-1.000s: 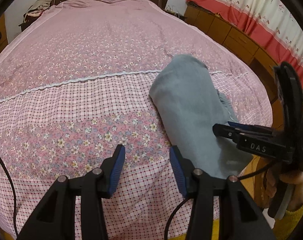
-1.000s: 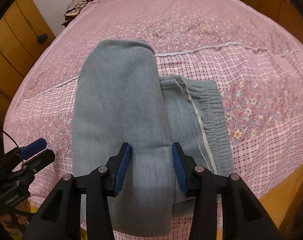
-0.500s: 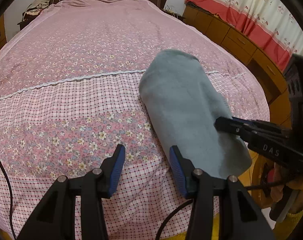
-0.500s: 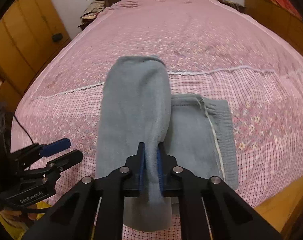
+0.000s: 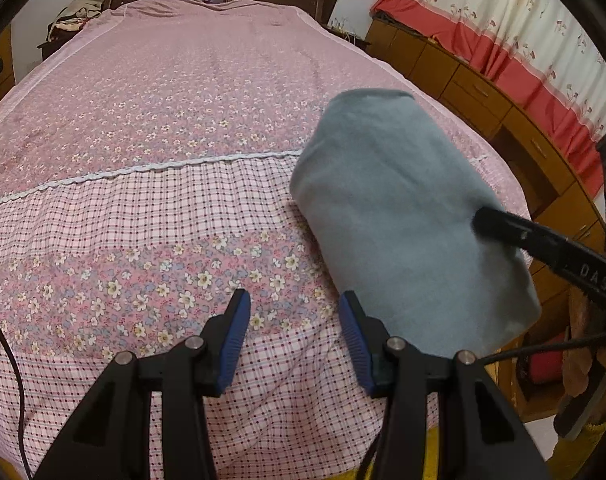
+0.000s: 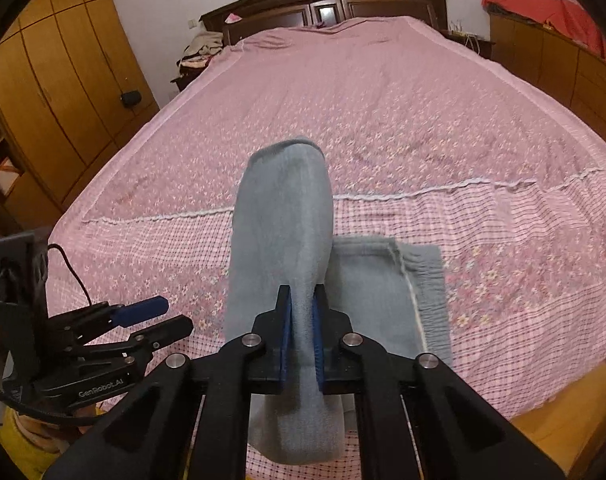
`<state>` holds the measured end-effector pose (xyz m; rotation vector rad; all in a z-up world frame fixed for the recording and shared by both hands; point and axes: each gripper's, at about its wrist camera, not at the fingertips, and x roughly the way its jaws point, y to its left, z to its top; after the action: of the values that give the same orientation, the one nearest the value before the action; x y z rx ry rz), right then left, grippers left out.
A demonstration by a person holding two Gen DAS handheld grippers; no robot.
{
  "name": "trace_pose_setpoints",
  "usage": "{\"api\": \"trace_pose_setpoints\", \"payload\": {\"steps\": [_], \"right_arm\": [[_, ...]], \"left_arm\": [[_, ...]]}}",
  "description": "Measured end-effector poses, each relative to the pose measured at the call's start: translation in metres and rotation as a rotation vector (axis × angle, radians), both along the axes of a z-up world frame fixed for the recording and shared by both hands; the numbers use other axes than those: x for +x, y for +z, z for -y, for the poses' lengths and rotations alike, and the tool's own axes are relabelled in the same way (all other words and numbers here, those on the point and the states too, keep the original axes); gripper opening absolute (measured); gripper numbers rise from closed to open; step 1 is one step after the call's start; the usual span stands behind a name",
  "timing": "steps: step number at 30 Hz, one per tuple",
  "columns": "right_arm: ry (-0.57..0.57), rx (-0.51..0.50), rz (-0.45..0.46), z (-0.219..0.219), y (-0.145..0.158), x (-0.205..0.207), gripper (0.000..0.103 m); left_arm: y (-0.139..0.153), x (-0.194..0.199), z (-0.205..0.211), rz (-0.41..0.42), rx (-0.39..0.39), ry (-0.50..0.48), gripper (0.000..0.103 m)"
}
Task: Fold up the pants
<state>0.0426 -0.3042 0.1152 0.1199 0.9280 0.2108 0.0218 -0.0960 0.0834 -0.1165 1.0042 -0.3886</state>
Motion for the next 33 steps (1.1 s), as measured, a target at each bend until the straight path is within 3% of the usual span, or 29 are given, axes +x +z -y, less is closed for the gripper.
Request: {"api": "trace_pose_setpoints", "payload": {"steps": [10, 21, 26, 33], "right_arm": [[-0.126, 0.019, -0.003, 0.048, -0.006, -0.002, 0.010], [-0.197, 0.052, -0.091, 0.079, -0.051, 0.005, 0.010], [-0.189, 0.052, -0.083, 0.083, -0.054, 0.004, 0.011], [-0.181, -0.055, -0.085, 0.085, -0.070, 0.012, 0.017]], "left_arm": [[0.003, 0.008, 0.017, 0.006, 0.004, -0.018, 0.048], [0.008, 0.030, 0.071, 0.060, 0.043, -0.104, 0.048], [-0.007, 0.046, 0.097, 0.081, 0.048, -0.150, 0.048], [-0.034, 0.062, 0.118, 0.070, 0.078, -0.137, 0.054]]}}
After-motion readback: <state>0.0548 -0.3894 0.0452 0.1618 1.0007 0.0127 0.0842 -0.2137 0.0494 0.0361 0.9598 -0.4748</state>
